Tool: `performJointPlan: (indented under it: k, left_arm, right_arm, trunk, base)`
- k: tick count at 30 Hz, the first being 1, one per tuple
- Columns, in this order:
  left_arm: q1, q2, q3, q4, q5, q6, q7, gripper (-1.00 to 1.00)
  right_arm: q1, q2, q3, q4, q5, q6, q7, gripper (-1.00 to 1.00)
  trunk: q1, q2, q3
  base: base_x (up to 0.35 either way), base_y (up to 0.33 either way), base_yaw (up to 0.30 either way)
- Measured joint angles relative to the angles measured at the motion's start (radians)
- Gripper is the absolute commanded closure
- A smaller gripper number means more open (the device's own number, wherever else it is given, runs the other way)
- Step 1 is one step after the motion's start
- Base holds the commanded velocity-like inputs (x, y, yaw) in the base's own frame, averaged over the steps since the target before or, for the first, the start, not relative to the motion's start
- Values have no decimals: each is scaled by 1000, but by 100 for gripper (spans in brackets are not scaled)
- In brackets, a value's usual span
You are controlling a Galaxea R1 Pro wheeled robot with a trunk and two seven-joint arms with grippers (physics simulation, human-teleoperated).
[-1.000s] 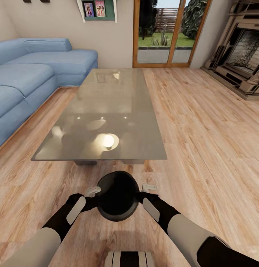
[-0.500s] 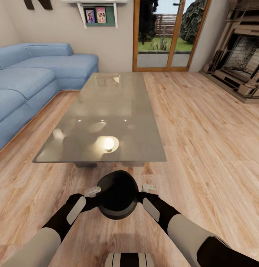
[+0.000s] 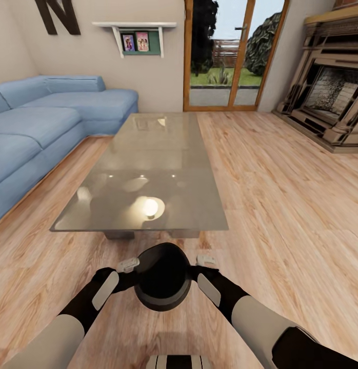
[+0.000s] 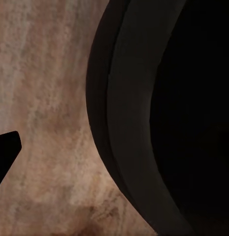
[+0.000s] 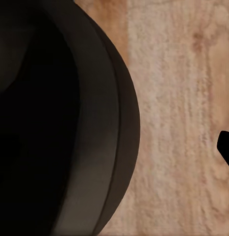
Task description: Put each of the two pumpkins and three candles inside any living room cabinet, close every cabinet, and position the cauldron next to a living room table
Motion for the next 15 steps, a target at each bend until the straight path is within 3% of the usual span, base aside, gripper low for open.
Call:
performJointPlan:
  k: [12, 15]
  left_arm:
    - [0, -4, -2, -31, 0, 8, 10, -100]
    - [0, -3, -2, -34, 1, 8, 8, -100]
  right_arm:
    - [0, 0, 0, 0, 0, 2, 0, -100]
    - [0, 0, 0, 0, 0, 2, 0, -100]
  trunk:
    - [-5, 3, 46]
    - [-6, 4, 58]
  base:
    - [-1, 0, 0]
    - [-167, 0, 0]
